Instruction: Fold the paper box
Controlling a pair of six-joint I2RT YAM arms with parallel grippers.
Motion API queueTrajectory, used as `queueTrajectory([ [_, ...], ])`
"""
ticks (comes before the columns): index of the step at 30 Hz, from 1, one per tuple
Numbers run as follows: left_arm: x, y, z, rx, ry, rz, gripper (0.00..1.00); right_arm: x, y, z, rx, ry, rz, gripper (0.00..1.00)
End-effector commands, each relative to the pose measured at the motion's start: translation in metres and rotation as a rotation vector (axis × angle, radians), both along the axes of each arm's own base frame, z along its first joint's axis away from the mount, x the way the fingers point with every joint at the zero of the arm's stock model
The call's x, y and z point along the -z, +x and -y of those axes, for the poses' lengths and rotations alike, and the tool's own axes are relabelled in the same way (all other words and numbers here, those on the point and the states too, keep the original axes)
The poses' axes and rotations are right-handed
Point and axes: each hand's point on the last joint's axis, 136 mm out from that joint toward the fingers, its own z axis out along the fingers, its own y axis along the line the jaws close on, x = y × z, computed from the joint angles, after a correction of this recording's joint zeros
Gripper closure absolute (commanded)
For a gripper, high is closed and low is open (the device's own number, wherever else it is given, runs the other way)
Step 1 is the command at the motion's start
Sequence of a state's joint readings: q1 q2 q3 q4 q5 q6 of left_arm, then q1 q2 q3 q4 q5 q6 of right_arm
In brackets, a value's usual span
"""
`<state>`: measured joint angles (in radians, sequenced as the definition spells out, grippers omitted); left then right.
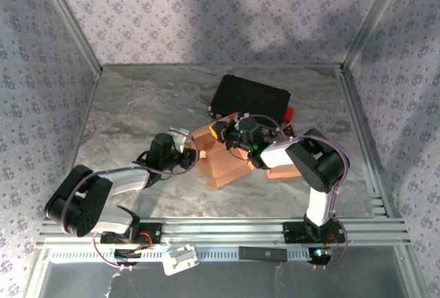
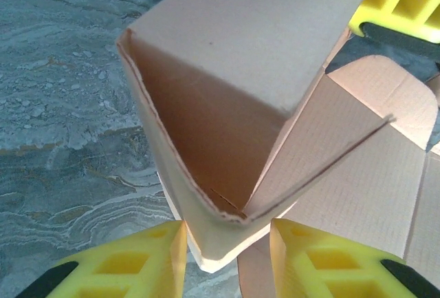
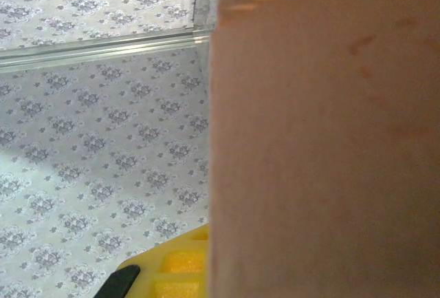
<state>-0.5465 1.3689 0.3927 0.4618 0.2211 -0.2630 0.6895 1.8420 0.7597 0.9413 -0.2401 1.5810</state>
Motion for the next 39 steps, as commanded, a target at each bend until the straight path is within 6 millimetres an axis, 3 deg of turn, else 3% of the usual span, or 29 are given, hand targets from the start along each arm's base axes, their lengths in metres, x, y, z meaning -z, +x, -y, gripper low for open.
queueTrajectory([
  [1,-0.016,0.014,0.008,-0.018,0.024,0.088,0.64,0.013,-0.008,-0.001,-0.012,-0.008,-0.034,1.0],
  [10,-0.019,0.021,0.006,-0.16,0.07,0.15,0.67,0.011,-0.011,-0.004,0.007,-0.009,-0.008,1.0],
  [34,-0.01,0.043,-0.004,-0.39,0.158,0.174,0.68,0.037,-0.024,-0.009,0.012,-0.018,0.021,1.0],
  [39,-0.005,0.045,-0.006,-0.437,0.205,0.17,0.76,0.04,-0.026,-0.011,0.011,-0.013,0.015,1.0],
])
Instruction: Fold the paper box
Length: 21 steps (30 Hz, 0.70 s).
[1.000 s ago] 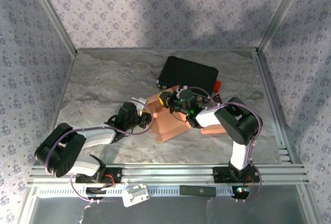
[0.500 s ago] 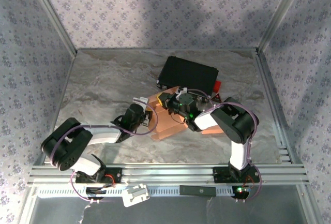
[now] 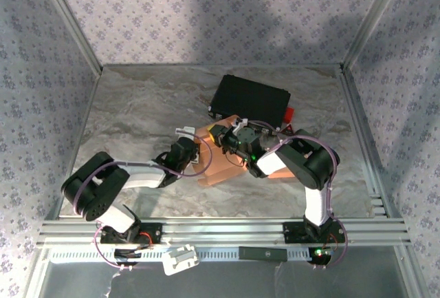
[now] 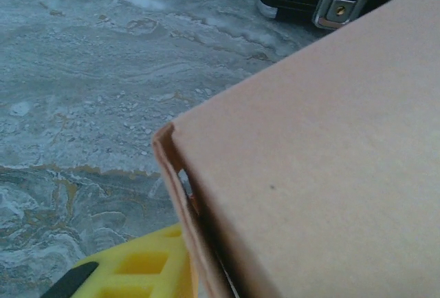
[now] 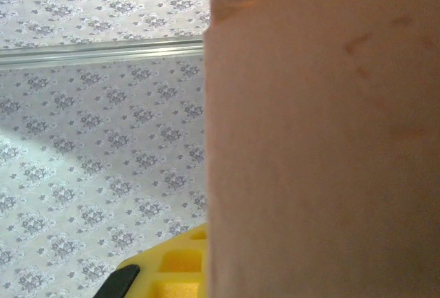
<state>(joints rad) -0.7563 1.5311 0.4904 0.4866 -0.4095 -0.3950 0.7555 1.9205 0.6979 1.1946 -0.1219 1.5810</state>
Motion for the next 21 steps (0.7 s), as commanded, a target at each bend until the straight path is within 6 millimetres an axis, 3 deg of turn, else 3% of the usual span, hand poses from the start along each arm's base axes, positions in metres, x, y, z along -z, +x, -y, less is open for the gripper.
queueTrajectory([
  [1,-0.014,0.011,0.004,-0.063,-0.001,0.047,0.78,0.037,-0.015,-0.003,-0.039,-0.072,-0.081,1.0],
  [6,-0.011,0.012,0.0,-0.11,0.003,0.046,1.0,0.036,-0.015,-0.004,-0.037,-0.065,-0.085,1.0],
  [14,-0.01,0.011,-0.009,-0.192,0.035,0.042,1.0,0.035,-0.017,-0.004,-0.029,-0.069,-0.098,1.0],
  [16,-0.011,0.01,-0.012,-0.21,0.052,0.043,1.0,0.031,-0.018,-0.001,-0.016,-0.076,-0.088,0.93],
  [21,-0.014,0.008,-0.019,-0.231,0.079,0.049,1.0,0.014,-0.021,0.014,0.019,-0.146,-0.059,0.65],
])
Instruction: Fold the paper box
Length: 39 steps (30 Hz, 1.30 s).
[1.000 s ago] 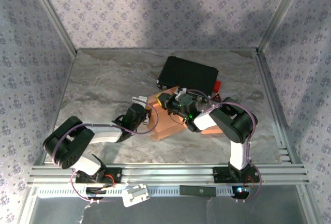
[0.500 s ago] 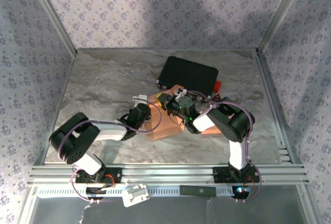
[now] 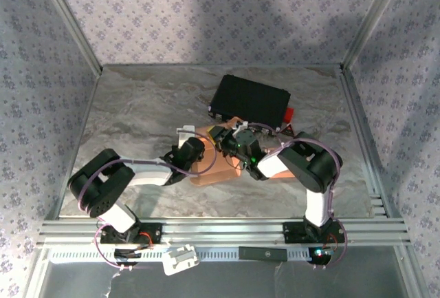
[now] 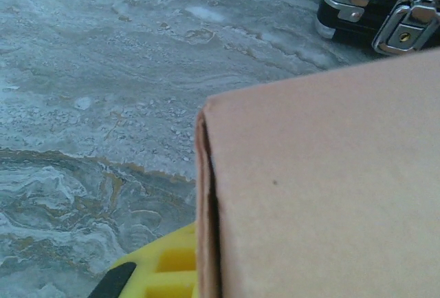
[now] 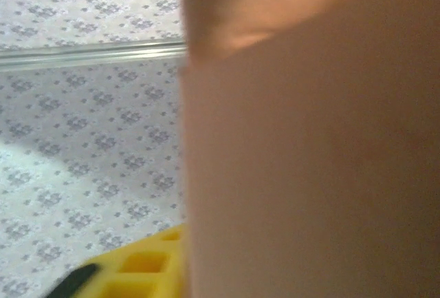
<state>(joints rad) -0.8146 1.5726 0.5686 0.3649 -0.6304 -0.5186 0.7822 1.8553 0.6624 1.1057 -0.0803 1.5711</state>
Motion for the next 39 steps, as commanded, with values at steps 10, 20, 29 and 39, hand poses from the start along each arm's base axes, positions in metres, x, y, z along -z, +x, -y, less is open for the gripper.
queueTrajectory([
  [10,-0.055,0.0,-0.018,0.031,0.059,-0.016,1.0,-0.054,-0.023,0.075,0.049,-0.36,0.108,0.47],
  [20,-0.087,-0.003,-0.034,0.045,0.047,-0.122,1.0,-0.108,-0.022,0.091,0.051,-0.504,0.131,0.47],
  [29,-0.106,-0.006,-0.037,0.026,0.014,-0.197,1.0,-0.078,-0.037,0.079,0.051,-0.501,0.196,0.52],
  [39,-0.115,-0.007,-0.032,0.048,-0.001,-0.206,1.0,-0.049,-0.017,0.074,0.02,-0.582,0.176,0.57],
])
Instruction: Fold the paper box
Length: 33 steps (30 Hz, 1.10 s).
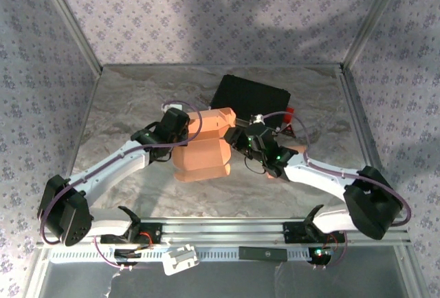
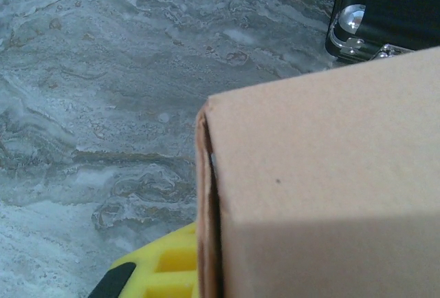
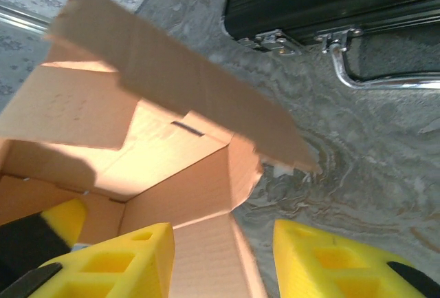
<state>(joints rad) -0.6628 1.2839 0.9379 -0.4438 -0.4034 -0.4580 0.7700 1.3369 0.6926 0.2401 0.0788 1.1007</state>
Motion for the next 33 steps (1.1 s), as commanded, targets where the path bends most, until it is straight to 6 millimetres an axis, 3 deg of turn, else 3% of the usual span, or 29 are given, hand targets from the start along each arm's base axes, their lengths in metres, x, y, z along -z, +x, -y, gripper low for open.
queueTrajectory([
  [1,-0.017,0.002,0.003,0.0,-0.031,0.013,1.0,-0.011,0.016,-0.002,-0.001,-0.01,0.044,0.57],
  [7,-0.018,0.003,0.007,0.01,-0.034,0.005,1.0,-0.001,0.027,-0.006,-0.002,-0.014,0.036,0.57],
  [18,-0.011,0.004,0.015,0.026,-0.023,-0.015,1.0,-0.013,0.038,-0.02,-0.025,-0.001,0.055,0.63],
  [33,-0.018,0.005,0.02,0.036,-0.039,-0.011,1.0,-0.011,0.032,-0.048,-0.1,0.01,0.048,0.69],
])
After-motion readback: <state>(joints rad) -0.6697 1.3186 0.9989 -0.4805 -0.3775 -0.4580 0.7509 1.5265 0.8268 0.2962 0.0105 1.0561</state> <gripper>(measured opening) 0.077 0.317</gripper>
